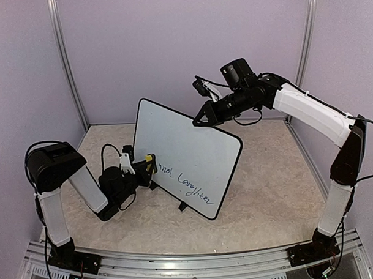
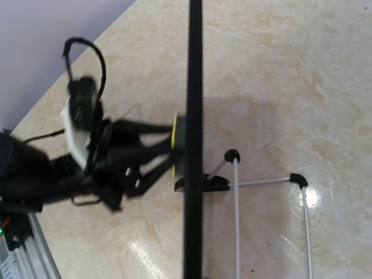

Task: Erase the whiteboard
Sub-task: Erase the center of the whiteboard.

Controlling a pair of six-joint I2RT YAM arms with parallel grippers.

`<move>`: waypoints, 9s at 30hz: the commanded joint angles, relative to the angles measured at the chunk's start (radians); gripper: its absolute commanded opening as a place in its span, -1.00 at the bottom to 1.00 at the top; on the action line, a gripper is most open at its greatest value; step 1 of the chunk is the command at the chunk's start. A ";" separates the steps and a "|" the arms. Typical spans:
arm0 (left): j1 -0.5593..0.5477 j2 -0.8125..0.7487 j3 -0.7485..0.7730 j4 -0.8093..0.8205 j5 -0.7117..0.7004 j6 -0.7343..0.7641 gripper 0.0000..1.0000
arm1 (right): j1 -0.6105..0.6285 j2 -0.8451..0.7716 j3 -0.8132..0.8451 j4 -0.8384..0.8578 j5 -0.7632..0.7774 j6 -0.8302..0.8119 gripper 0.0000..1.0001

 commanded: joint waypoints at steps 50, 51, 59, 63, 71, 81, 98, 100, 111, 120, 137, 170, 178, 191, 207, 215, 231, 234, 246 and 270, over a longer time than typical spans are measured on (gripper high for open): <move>-0.178 0.065 0.078 -0.050 -0.042 -0.021 -0.75 | 0.072 0.057 -0.014 -0.127 -0.139 -0.085 -1.00; -0.154 0.059 0.068 -0.054 -0.049 -0.013 -0.75 | 0.072 0.057 -0.014 -0.127 -0.140 -0.086 -1.00; -0.043 0.000 0.092 -0.147 -0.092 0.196 -0.75 | 0.072 0.063 -0.010 -0.137 -0.137 -0.091 -1.00; -0.033 0.017 0.099 -0.129 -0.080 0.200 -0.75 | 0.072 0.069 0.000 -0.139 -0.136 -0.091 -1.00; -0.125 0.080 0.083 -0.031 0.021 0.173 -0.76 | 0.072 0.089 0.021 -0.150 -0.136 -0.092 -1.00; -0.240 0.114 0.087 0.005 0.049 0.134 -0.76 | 0.072 0.106 0.047 -0.156 -0.144 -0.088 -1.00; -0.135 0.138 0.050 0.065 -0.055 0.107 -0.77 | 0.072 0.098 0.049 -0.164 -0.139 -0.090 -1.00; -0.097 0.136 0.038 0.076 -0.063 0.114 -0.77 | 0.072 0.094 0.047 -0.163 -0.139 -0.090 -1.00; -0.130 0.159 0.041 0.114 -0.020 0.153 -0.77 | 0.071 0.103 0.044 -0.154 -0.140 -0.087 -1.00; -0.257 0.204 0.052 0.193 0.080 0.091 -0.76 | 0.073 0.116 0.058 -0.159 -0.143 -0.085 -1.00; -0.335 0.146 0.124 0.086 0.031 0.141 -0.76 | 0.072 0.104 0.038 -0.146 -0.145 -0.086 -1.00; -0.411 0.181 0.195 0.032 0.039 0.219 -0.77 | 0.072 0.098 0.019 -0.131 -0.145 -0.079 -1.00; -0.340 0.172 0.142 0.072 -0.029 0.205 -0.77 | 0.070 0.107 0.029 -0.147 -0.137 -0.086 -1.00; -0.301 0.167 0.094 0.051 -0.080 0.220 -0.77 | 0.062 0.119 0.053 -0.135 -0.160 -0.073 -1.00; -0.427 0.180 0.154 0.033 -0.058 0.179 -0.77 | 0.062 0.139 0.076 -0.145 -0.188 -0.036 -1.00; -0.325 0.172 0.056 0.145 -0.162 0.153 -0.77 | 0.062 0.140 0.073 -0.143 -0.182 -0.036 -1.00; -0.472 0.225 0.271 0.030 -0.048 0.198 -0.77 | 0.062 0.175 0.120 -0.224 -0.135 -0.049 -1.00; -0.483 0.216 0.294 0.014 -0.018 0.180 -0.77 | 0.062 0.179 0.132 -0.237 -0.126 -0.057 -1.00; -0.357 0.158 0.125 0.036 -0.188 0.117 -0.77 | 0.061 0.142 0.125 -0.268 -0.077 -0.081 -1.00; -0.434 0.186 0.215 0.061 0.002 0.174 -0.77 | 0.064 0.121 0.101 -0.285 -0.057 -0.087 -1.00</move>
